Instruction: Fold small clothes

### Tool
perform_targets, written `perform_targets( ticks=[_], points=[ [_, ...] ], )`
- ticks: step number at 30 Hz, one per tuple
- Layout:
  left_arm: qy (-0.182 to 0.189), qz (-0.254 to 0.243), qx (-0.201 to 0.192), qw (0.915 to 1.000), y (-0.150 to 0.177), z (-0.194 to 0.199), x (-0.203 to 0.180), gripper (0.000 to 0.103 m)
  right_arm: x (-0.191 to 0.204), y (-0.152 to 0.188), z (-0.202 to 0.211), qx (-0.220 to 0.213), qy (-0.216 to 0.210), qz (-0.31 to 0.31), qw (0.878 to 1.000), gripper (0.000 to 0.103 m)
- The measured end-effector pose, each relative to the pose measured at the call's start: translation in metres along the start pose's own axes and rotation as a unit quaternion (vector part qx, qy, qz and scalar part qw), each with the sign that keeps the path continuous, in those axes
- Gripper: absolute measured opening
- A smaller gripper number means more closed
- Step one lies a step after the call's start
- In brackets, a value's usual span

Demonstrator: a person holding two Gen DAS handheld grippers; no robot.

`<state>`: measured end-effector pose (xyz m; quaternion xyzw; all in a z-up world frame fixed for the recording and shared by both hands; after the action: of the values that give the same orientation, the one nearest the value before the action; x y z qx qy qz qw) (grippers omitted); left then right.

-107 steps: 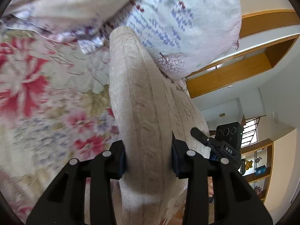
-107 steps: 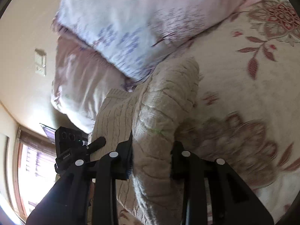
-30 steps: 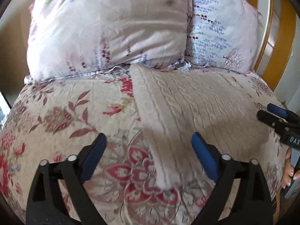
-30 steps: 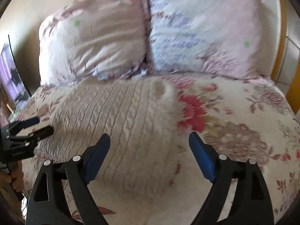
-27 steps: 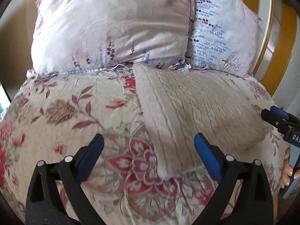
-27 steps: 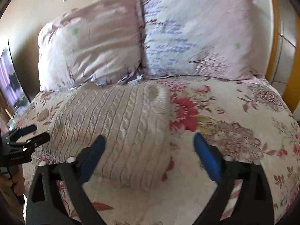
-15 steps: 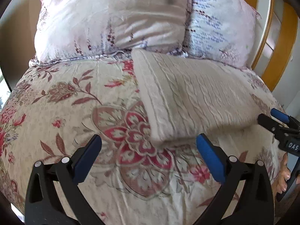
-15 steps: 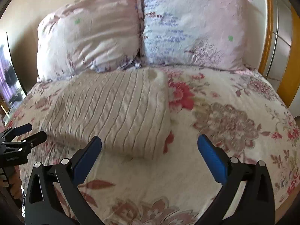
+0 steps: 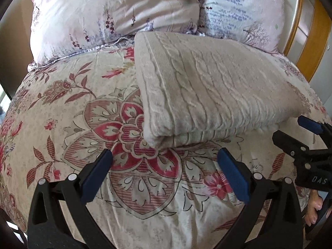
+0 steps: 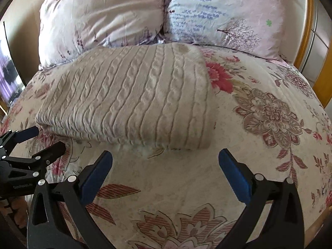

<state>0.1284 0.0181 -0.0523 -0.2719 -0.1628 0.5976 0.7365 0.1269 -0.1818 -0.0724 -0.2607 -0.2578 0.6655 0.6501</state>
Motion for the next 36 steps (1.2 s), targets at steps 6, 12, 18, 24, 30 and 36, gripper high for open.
perform_targets(
  ticks=[6, 12, 18, 24, 30, 36],
  points=[
    [-0.013, -0.007, 0.004, 0.9999, 0.0002, -0.0025, -0.0019, 0.101, 0.0, 0.0031, -0.0058, 0.013, 0.003, -0.002, 1.0, 0.102],
    [-0.012, -0.009, -0.001, 0.9999, -0.0005, -0.0036, -0.0021, 0.101, 0.0017, 0.0046, -0.0094, 0.02, 0.013, 0.007, 1.0, 0.102],
    [-0.012, -0.008, -0.005, 0.9999, -0.0007, -0.0036, -0.0023, 0.101, 0.0015, 0.005, -0.0093, 0.02, 0.014, 0.007, 1.0, 0.102],
    [-0.011, -0.008, -0.006, 0.9999, -0.0007, -0.0036, -0.0021, 0.101, 0.0013, 0.005, -0.0095, 0.02, 0.013, 0.007, 1.0, 0.102],
    [-0.011, -0.008, -0.006, 0.9999, -0.0005, -0.0037, -0.0022, 0.101, 0.001, 0.005, -0.0094, 0.02, 0.012, 0.008, 1.0, 0.102],
    [-0.012, -0.007, -0.006, 0.9999, -0.0001, -0.0036, -0.0023, 0.101, 0.0011, 0.005, -0.0094, 0.02, 0.012, 0.008, 1.0, 0.102]
  ],
)
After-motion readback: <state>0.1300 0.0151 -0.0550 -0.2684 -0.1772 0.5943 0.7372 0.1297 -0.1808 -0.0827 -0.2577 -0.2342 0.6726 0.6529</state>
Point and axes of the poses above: each gripper's, at about its wrist camera, not at the fingertips, and z roughly against the way its jaws point, x to its left, y to its underside, the point moved 6 cm from there along -z, roughly the way its jaws point, and after that the axes turned 6 degrees about y, right-handed, at the moved point
